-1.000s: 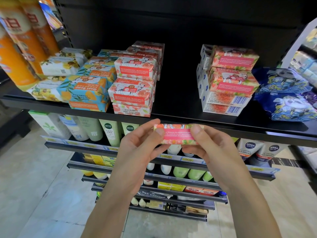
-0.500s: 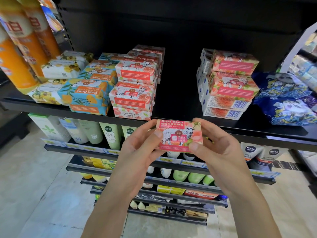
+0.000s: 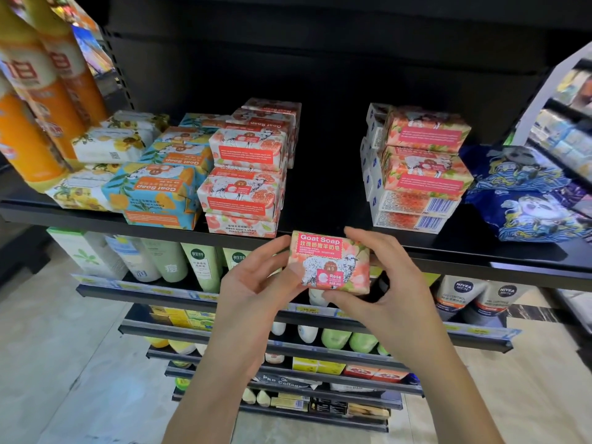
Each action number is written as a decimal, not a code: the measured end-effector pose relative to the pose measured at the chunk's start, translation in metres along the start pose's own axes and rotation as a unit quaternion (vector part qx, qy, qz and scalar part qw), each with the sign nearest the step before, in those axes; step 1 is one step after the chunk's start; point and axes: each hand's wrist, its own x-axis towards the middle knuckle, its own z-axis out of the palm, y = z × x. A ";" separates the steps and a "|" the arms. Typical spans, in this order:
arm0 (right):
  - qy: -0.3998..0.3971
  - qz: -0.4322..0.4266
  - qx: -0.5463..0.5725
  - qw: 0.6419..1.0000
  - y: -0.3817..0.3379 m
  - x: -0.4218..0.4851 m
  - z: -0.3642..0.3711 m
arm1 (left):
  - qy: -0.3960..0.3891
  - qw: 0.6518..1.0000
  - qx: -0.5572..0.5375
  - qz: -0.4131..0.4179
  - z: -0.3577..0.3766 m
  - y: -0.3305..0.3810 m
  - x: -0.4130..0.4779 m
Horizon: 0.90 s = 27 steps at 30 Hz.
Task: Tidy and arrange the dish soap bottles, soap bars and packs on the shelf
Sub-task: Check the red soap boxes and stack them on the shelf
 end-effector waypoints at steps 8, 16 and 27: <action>0.041 0.003 -0.028 0.999 -0.001 0.011 -0.002 | 0.019 0.972 0.208 0.110 -0.007 0.005 0.004; 0.049 0.041 -0.089 0.994 0.002 0.035 -0.003 | 0.104 0.699 0.575 0.412 -0.046 -0.037 0.044; 0.060 0.039 -0.158 0.985 -0.003 0.047 0.003 | 0.176 0.694 0.536 0.447 -0.038 -0.058 0.062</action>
